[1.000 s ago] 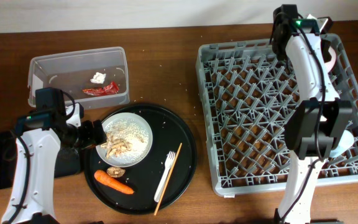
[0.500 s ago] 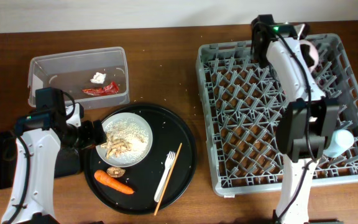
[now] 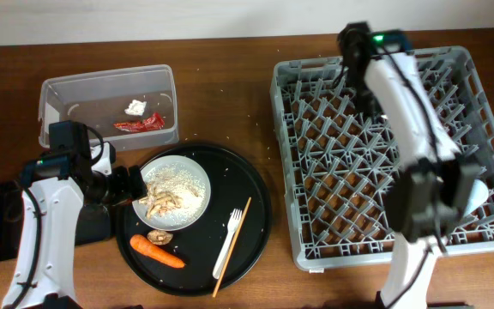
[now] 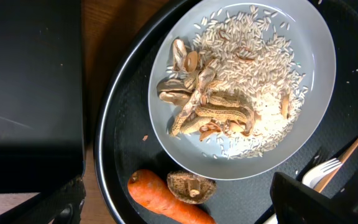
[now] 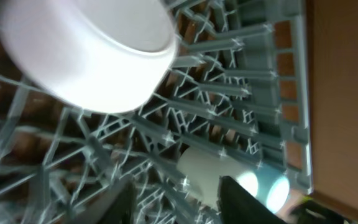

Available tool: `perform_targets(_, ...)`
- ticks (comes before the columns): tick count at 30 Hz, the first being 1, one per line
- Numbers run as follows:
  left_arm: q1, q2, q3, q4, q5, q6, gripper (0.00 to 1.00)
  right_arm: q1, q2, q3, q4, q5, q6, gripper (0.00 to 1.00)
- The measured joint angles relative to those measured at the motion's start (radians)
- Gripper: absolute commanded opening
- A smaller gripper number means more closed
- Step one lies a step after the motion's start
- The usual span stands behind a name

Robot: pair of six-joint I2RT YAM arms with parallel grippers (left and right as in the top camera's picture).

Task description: Sort waste into correct bins and load items into the dishwasher rack

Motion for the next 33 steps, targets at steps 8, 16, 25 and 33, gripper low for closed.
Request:
perform_targets(8, -0.014, 0.0, 0.0, -0.001, 0.0, 0.0, 0.96, -0.074, -0.454, 0.01, -0.185, -0.715, -0.204, 0.71)
perform_targets(16, -0.072, 0.0, 0.0, -0.005, -0.028, -0.001, 0.99, 0.295, -0.443, -0.122, -0.09, -0.924, -0.152, 0.73)
perform_targets(25, -0.072, 0.0, 0.0, -0.008, -0.065, -0.001, 0.99, 0.722, -0.428, -0.701, 0.459, -0.924, 0.279, 0.68)
perform_targets(33, -0.072, 0.0, 0.0, -0.008, -0.068, -0.001, 0.99, 0.759, -0.412, -0.908, 0.702, -0.909, 0.439, 0.51)
